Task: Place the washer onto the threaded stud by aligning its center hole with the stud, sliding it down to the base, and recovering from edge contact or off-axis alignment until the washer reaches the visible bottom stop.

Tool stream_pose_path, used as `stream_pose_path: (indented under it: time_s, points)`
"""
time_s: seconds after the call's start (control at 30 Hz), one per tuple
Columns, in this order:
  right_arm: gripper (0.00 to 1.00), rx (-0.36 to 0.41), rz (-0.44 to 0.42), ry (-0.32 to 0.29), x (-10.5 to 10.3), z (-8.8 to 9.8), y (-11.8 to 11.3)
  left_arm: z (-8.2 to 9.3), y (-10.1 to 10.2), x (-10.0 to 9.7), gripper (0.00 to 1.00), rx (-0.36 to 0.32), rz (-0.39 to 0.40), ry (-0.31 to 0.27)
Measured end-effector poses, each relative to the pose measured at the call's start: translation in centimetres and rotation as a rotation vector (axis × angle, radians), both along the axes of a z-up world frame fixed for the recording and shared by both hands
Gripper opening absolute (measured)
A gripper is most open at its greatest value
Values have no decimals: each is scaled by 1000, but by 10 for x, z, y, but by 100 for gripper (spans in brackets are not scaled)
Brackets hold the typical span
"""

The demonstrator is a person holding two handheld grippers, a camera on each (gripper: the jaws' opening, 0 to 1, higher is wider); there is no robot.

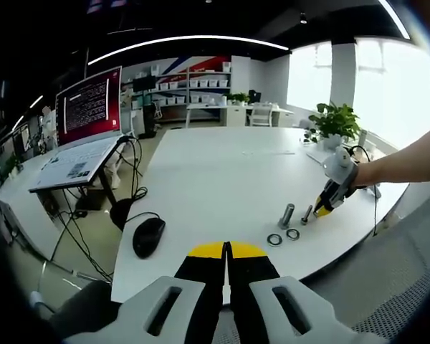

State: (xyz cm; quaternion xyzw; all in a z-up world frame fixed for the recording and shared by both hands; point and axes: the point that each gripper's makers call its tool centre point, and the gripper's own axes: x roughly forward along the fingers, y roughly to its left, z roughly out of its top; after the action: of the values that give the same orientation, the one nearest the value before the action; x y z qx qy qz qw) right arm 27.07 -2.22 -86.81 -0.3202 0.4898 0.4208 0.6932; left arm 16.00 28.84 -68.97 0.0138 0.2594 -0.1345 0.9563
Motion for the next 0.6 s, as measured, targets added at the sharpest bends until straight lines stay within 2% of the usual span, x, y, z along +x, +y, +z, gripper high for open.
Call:
stream_pose_path:
  time_s: [0.3, 0.6]
  points:
    - [15, 2, -2, -24, 2, 3, 2, -1, -1, 0, 0, 0, -3, 4]
    - [14, 34, 34, -51, 2, 28, 14, -1, -1, 0, 0, 1, -4, 4]
